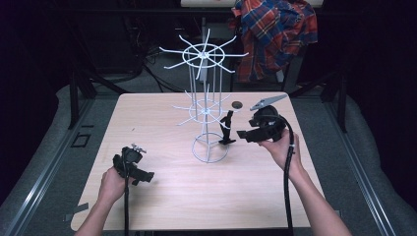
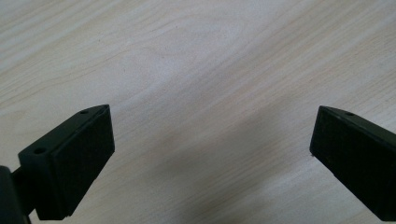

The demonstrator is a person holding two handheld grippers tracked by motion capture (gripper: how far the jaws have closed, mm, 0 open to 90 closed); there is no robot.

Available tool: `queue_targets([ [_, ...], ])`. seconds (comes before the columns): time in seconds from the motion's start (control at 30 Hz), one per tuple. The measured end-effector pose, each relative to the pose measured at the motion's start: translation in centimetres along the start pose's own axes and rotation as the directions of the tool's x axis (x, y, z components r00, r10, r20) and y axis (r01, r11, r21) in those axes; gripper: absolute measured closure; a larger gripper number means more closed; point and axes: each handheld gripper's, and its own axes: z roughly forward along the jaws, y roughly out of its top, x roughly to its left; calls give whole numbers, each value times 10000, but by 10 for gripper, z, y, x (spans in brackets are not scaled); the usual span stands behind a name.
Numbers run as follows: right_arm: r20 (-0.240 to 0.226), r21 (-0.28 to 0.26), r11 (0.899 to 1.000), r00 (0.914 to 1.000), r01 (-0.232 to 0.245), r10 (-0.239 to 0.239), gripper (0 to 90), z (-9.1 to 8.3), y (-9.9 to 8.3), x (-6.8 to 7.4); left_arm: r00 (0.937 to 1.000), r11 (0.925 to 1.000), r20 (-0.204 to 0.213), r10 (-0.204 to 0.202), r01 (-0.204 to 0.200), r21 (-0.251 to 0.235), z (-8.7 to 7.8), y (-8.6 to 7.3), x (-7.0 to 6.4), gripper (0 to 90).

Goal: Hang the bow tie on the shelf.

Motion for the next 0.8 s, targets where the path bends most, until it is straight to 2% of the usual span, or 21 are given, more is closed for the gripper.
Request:
queue_targets([
  [0.03,-22,-30,10000,10000,16,-17,294,-6,-5,1,10000,10000,2,-7,7,10,0,0,0,0],
  [0.3,12,175,9994,9995,301,-301,158,-24,-22,4,10000,10000,28,-48,48,39,0,1,-1,0],
  [0.53,9,295,9986,9991,434,-435,131,-33,-36,5,10000,10000,-18,-47,47,49,0,0,-1,0],
  [0.57,6,332,9983,9988,486,-486,102,-35,-42,5,10000,10000,-26,-46,46,47,0,0,-1,0],
  [0.8,19,483,9975,9986,521,-523,71,-39,-63,2,10000,10000,-83,-53,54,81,1,0,-2,0],
])
